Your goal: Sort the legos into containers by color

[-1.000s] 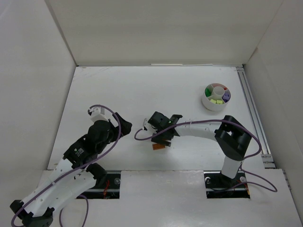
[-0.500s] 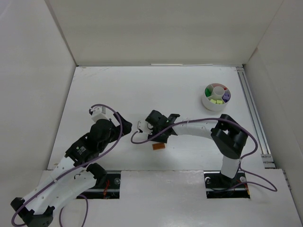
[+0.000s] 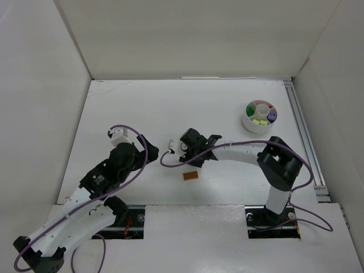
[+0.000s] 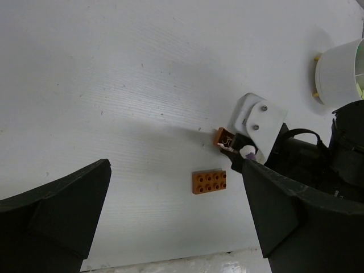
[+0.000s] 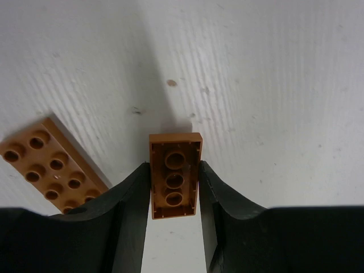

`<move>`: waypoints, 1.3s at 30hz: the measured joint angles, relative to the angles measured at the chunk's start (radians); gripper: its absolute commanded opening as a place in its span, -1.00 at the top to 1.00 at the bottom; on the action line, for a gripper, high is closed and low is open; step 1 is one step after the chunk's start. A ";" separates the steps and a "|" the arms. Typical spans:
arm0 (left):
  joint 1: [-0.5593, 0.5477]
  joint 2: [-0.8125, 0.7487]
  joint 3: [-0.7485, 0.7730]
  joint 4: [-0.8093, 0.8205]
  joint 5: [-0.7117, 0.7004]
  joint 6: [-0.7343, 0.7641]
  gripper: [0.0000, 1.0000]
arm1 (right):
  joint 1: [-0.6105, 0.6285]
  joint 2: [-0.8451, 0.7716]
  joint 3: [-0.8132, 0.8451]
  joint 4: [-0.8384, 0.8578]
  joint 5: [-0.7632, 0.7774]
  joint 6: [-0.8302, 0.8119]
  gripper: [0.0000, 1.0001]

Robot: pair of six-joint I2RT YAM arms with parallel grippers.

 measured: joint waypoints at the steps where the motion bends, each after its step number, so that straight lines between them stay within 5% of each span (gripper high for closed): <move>1: 0.000 -0.003 0.000 0.000 0.000 0.000 -1.00 | -0.011 -0.012 -0.011 0.008 0.000 0.008 0.48; 6: 0.000 -0.006 0.000 0.000 -0.003 0.000 -1.00 | -0.113 -0.159 -0.077 0.080 0.000 0.066 0.54; 13: 0.000 0.000 0.013 0.003 -0.009 0.001 -1.00 | -0.424 -0.411 -0.089 0.243 0.011 0.120 0.51; 22: 0.000 0.098 0.033 0.080 0.000 0.040 -1.00 | -0.790 -0.432 -0.107 0.406 0.061 0.240 0.51; 39: 0.000 0.314 0.041 0.187 0.075 0.097 -1.00 | -0.936 -0.270 -0.153 0.640 0.041 0.305 0.46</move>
